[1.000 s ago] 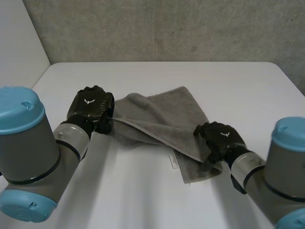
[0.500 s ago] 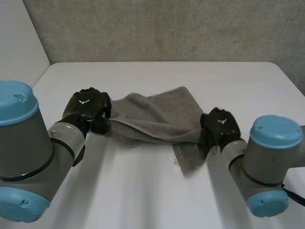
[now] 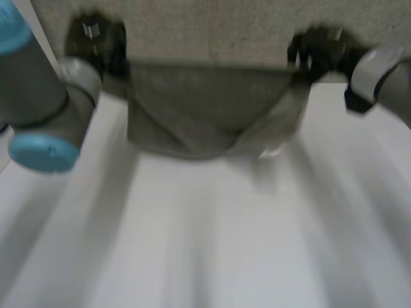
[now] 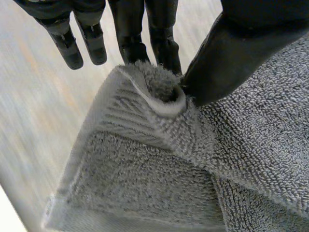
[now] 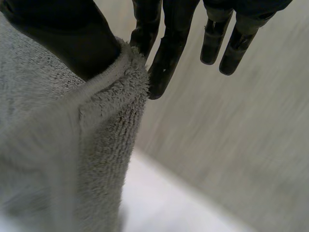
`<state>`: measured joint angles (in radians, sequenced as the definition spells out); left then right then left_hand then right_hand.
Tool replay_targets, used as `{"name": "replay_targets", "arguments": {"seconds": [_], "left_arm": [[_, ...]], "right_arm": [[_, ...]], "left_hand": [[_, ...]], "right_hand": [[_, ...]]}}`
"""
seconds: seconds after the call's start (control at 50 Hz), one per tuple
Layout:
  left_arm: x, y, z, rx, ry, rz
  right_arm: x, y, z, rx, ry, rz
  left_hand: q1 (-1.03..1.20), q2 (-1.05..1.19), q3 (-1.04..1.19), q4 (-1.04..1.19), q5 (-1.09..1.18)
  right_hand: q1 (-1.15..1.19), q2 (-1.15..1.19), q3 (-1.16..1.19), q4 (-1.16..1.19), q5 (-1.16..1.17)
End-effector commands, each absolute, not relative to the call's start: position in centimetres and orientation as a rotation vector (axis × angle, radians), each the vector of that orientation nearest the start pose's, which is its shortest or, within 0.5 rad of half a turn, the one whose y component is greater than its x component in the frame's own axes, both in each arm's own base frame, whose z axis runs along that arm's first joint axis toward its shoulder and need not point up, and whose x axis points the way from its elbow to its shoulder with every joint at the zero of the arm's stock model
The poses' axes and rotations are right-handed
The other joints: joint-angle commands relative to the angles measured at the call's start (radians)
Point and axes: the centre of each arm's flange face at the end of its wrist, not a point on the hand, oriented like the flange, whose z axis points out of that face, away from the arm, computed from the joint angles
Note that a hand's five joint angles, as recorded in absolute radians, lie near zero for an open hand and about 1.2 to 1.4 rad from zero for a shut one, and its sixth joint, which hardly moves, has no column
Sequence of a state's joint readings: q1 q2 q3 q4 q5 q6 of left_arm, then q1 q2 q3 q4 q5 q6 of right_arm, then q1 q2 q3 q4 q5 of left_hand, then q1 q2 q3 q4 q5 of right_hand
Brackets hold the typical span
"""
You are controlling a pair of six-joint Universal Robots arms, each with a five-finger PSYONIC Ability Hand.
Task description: Fold the towel.
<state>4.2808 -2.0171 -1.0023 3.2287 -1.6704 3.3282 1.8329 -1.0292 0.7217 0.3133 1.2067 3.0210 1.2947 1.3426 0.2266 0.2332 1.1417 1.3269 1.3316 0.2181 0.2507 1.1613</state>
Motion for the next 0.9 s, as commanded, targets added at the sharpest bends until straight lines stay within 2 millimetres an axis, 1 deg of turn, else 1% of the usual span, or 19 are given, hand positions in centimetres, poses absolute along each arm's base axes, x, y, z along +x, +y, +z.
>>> {"name": "replay_targets", "arguments": {"seconds": [0.02,0.04,0.06,0.1,0.12,0.16,0.18,0.22,0.24,0.28,0.32,0.34,0.38,0.54,0.68,0.72,0.74,0.8,0.9], "left_arm": [[-27.2,-30.1,41.6,0.364,1.661,-2.862],[-27.0,-29.7,40.8,0.379,1.670,-2.859],[-27.0,-29.7,40.8,0.379,1.670,-2.859],[-26.8,-30.3,36.6,0.453,1.800,-2.758],[-26.8,-30.3,36.6,0.454,1.801,-2.757],[-25.7,-30.7,32.0,0.510,1.978,-2.590],[-25.7,-30.7,31.9,0.511,1.979,-2.589],[-24.6,-30.2,28.0,0.532,2.120,-2.437],[-24.6,-30.2,28.0,0.532,2.121,-2.436],[-24.3,-29.6,26.5,0.546,2.174,-2.381],[-24.2,-28.0,24.0,0.594,2.268,-2.282],[-24.2,-28.0,23.9,0.594,2.269,-2.282],[-24.0,-26.5,21.4,0.664,2.344,-2.173],[-23.9,-24.4,18.3,0.805,2.392,-2.021],[-24.3,-23.8,17.9,0.832,2.412,-2.006],[-24.3,-23.7,17.9,0.831,2.411,-2.006],[-24.4,-23.7,17.9,0.832,2.410,-2.008],[-24.4,-23.6,18.0,0.830,2.408,-2.012],[-24.3,-23.6,17.9,0.821,2.413,-2.002]], "right_arm": [[26.5,-32.8,43.1,-0.544,1.341,-2.308],[26.5,-32.5,41.1,-0.574,1.394,-2.261],[26.5,-32.5,41.1,-0.574,1.394,-2.260],[27.0,-32.4,35.9,-0.678,1.563,-2.102],[27.0,-32.4,35.8,-0.679,1.563,-2.101],[27.1,-31.5,31.8,-0.800,1.690,-1.985],[27.1,-31.5,31.8,-0.800,1.691,-1.984],[26.8,-30.4,28.5,-0.946,1.779,-1.931],[26.8,-30.4,28.5,-0.947,1.779,-1.931],[26.6,-29.3,25.6,-1.092,1.850,-1.899],[26.4,-28.7,24.5,-1.156,1.877,-1.881],[26.4,-28.7,24.5,-1.157,1.878,-1.881],[25.8,-27.8,22.3,-1.252,1.940,-1.831],[23.9,-27.2,19.8,-1.208,2.106,-1.755],[22.8,-28.2,19.1,-0.896,2.241,-1.749],[22.7,-28.4,19.0,-0.827,2.246,-1.735],[22.4,-28.6,18.8,-0.759,2.259,-1.711],[22.1,-29.2,17.5,-0.649,2.299,-1.632],[22.0,-29.4,16.2,-0.543,2.332,-1.552]], "left_hand": [[0.102,0.054,-0.052,-0.059,0.080],[0.102,0.054,-0.052,-0.059,0.080],[0.102,0.054,-0.052,-0.059,0.080],[0.102,0.054,-0.052,-0.059,0.080],[0.102,0.054,-0.052,-0.059,0.080],[0.102,0.054,-0.052,-0.059,0.080],[0.102,0.054,-0.052,-0.059,0.080],[0.102,0.054,-0.052,-0.059,0.080],[0.102,0.054,-0.052,-0.059,0.080],[0.102,0.054,-0.052,-0.059,0.080],[0.102,0.054,-0.052,-0.059,0.080],[0.102,0.054,-0.052,-0.059,0.080],[0.102,0.054,-0.052,-0.059,0.080],[0.102,0.054,-0.052,-0.059,0.080],[0.102,0.054,-0.052,-0.059,0.080],[0.102,0.054,-0.052,-0.059,0.080],[0.102,0.054,-0.052,-0.059,0.080],[0.102,0.054,-0.052,-0.059,0.080],[0.102,0.054,-0.052,-0.059,0.080]], "right_hand": [[0.069,0.065,-0.044,-0.076,0.060],[0.069,0.065,-0.044,-0.076,0.060],[0.069,0.065,-0.044,-0.076,0.060],[0.069,0.065,-0.044,-0.076,0.060],[0.069,0.065,-0.044,-0.076,0.060],[0.069,0.065,-0.044,-0.076,0.060],[0.069,0.065,-0.044,-0.076,0.060],[0.069,0.065,-0.044,-0.076,0.060],[0.069,0.065,-0.044,-0.076,0.060],[0.069,0.065,-0.044,-0.076,0.060],[0.069,0.065,-0.044,-0.076,0.060],[0.069,0.065,-0.044,-0.076,0.060],[0.069,0.065,-0.044,-0.076,0.060],[0.069,0.065,-0.044,-0.076,0.060],[0.069,0.065,-0.044,-0.076,0.060],[-0.082,-0.087,-0.044,-0.076,-0.091],[-0.326,-0.331,-0.044,-0.076,-0.335],[-0.539,-0.544,-0.044,-0.076,-0.548],[-0.702,-0.706,-0.044,-0.076,-0.711]]}}
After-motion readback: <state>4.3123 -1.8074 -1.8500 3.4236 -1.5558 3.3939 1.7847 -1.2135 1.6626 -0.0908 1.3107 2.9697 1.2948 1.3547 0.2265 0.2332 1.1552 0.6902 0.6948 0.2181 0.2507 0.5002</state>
